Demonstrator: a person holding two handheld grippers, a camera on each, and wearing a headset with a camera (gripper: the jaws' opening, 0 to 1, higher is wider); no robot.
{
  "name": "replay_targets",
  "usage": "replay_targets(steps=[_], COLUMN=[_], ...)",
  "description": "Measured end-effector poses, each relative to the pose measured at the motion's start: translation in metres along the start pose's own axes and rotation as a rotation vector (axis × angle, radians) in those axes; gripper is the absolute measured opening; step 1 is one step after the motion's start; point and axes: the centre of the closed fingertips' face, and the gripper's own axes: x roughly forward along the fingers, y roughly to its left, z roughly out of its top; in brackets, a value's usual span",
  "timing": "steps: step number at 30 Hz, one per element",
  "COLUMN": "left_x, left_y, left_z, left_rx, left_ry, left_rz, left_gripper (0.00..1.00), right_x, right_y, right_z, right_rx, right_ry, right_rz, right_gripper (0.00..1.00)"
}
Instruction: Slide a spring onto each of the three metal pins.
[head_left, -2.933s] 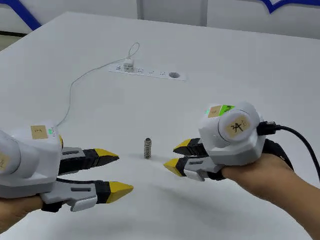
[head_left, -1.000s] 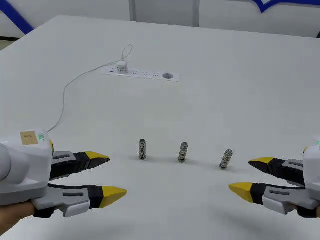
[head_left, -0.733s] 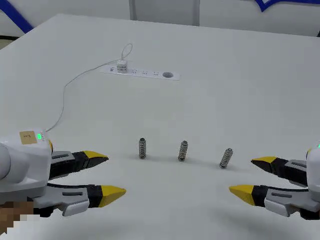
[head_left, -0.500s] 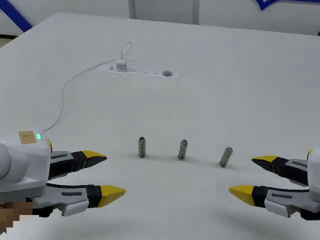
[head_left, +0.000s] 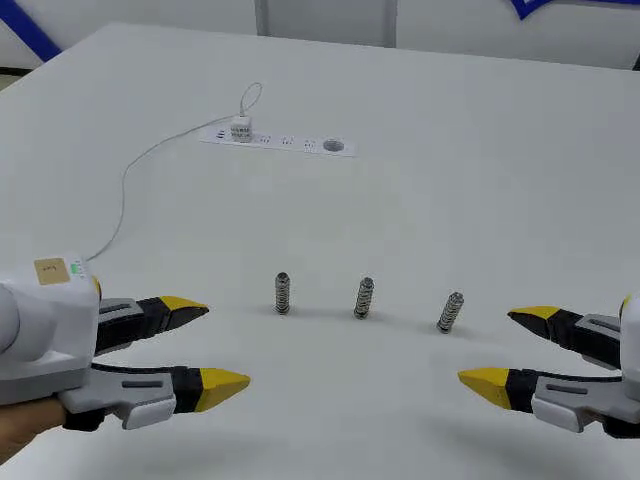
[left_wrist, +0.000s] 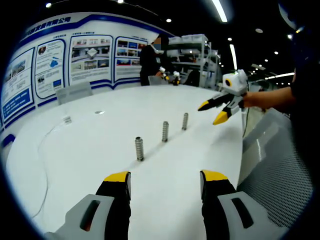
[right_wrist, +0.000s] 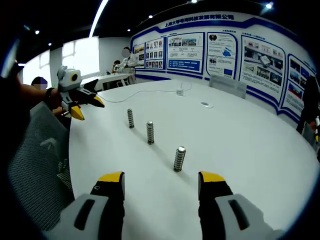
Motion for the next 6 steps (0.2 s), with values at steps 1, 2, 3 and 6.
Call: replay_targets(steps=[1, 2, 3, 6], left_x=[0.0000, 0.0000, 0.0001, 0.0001], left_y=[0.0000, -0.0001, -0.0002, -0.0003], left_z=[-0.0001, -0.0002, -0.0002, -0.0003], left_rx=[0.000, -0.001, 0.000, -0.001], left_ry=[0.000, 0.001, 0.000, 0.000], left_rz=[0.000, 0.000, 0.000, 0.000], left_gripper=[0.57, 0.57, 0.58, 0.58], right_x=[-0.0001, -0.0001, -0.0002, -0.0003], right_y=[0.0003, 0.0000, 0.0001, -0.0010], right_z=[0.0000, -0.0001, 0.0000, -0.0006], right_rx=[0.000, 0.000, 0.000, 0.003], right_ry=[0.001, 0.001, 0.001, 0.002], right_rz=[0.000, 0.000, 0.000, -0.002], right_gripper=[0.61, 0.61, 0.61, 0.61])
